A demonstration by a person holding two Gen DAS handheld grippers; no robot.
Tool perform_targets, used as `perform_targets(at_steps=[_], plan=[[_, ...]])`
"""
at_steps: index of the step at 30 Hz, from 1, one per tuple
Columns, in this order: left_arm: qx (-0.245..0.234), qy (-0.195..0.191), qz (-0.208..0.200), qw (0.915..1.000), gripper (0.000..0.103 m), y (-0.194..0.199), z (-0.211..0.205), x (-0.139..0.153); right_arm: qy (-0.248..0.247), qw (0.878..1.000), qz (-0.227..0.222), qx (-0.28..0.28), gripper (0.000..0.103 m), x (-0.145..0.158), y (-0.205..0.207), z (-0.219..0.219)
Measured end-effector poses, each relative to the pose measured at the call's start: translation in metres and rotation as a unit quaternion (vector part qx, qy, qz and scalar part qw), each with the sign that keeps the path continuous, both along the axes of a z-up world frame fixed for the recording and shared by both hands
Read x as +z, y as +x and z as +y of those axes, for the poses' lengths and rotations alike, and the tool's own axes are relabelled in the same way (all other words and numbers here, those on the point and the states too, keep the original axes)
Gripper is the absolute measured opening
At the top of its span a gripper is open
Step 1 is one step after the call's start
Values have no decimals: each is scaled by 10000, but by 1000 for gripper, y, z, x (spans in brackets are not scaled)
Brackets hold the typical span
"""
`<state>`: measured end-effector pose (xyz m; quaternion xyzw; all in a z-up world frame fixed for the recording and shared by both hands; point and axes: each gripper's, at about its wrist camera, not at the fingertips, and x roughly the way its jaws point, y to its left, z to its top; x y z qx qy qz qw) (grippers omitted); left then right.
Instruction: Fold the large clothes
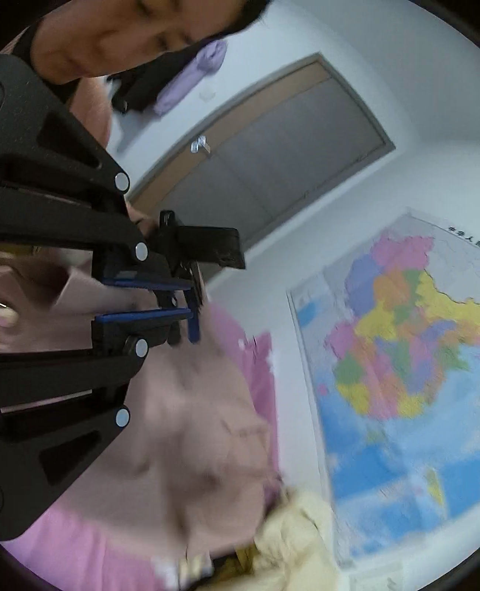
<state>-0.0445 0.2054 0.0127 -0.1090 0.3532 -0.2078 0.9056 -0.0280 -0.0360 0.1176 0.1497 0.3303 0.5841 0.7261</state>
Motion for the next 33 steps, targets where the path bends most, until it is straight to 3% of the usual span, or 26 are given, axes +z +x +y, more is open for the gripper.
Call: perform_targets(at_steps=[3,5,6,8,10,13,15,18,23,25,26,28,29,31,33], plan=[[253,23,-62,9997,76,-6,20,5,-336,9978,424,384,15,-32,12,44],[350,49,6,9994,76,-9,28,1,-614,9954,651,342,32,-54,17,59],[350,48,58,9994,76,-12,31,-2,-653,9952,694,219,35,-62,22,58],[321,51,208,9993,76,-16,32,-12,-704,9960,499,-235,38,-63,38,41],[150,4,409,9991,77,-18,25,-24,-754,9938,444,-690,47,-64,50,22],[-371,-25,720,9967,77,-20,-2,-45,-1329,9753,93,-1761,60,-73,66,-26],[-953,-200,1032,9899,77,-23,-30,-61,-1411,9683,313,-2037,61,-90,78,-50],[-1888,-283,1547,9694,78,-28,-79,-83,-1332,9623,862,-2210,61,-122,90,-81],[-2633,-301,2256,9375,80,-29,-129,-109,-1183,9589,1217,-2276,61,-152,83,-101],[-2694,-216,2135,9388,80,-30,-136,-109,-1114,9599,1231,-2259,62,-155,79,-104],[-2765,-228,2125,9370,62,-30,-138,-107,-1074,9605,1247,-2245,62,-156,83,-100],[-2602,-123,2081,9428,34,-26,-134,-103,-1056,9607,1234,-2253,62,-152,89,-93],[-2398,43,1967,9507,1,-23,-127,-101,-1022,9611,1218,-2257,62,-152,90,-95],[-2126,-239,1809,9600,1,-16,-107,-85,-937,9622,1200,-2259,62,-150,95,-95],[-1872,-246,1566,9694,1,-12,-88,-68,-910,9621,1133,-2308,62,-148,99,-98]])
